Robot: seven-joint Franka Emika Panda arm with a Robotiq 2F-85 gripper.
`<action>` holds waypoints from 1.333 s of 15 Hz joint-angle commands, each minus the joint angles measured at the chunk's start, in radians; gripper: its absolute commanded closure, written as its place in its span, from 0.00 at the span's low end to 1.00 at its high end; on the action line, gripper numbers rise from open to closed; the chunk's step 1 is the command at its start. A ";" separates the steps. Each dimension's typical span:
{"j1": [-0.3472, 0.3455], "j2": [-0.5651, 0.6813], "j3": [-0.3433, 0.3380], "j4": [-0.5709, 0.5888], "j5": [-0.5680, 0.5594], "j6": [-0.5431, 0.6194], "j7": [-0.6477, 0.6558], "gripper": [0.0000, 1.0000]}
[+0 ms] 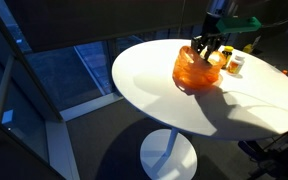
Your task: Pick up the white bottle on the left side of the table and put it in the orange plastic bag.
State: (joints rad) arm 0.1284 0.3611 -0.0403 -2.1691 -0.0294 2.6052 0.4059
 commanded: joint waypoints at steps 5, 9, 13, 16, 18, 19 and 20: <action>0.040 0.026 0.000 0.026 -0.005 -0.062 0.018 0.75; 0.050 0.050 -0.003 0.038 -0.007 -0.080 0.021 0.75; 0.045 0.053 0.006 0.043 0.004 -0.114 -0.001 0.23; 0.035 0.035 0.023 0.044 0.019 -0.159 -0.028 0.03; 0.031 0.016 0.035 0.043 0.026 -0.201 -0.043 0.00; 0.032 0.008 0.039 0.045 0.026 -0.227 -0.048 0.00; 0.034 -0.005 0.043 0.047 0.023 -0.259 -0.051 0.00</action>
State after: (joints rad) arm 0.1747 0.3996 -0.0176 -2.1327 -0.0246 2.4378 0.3899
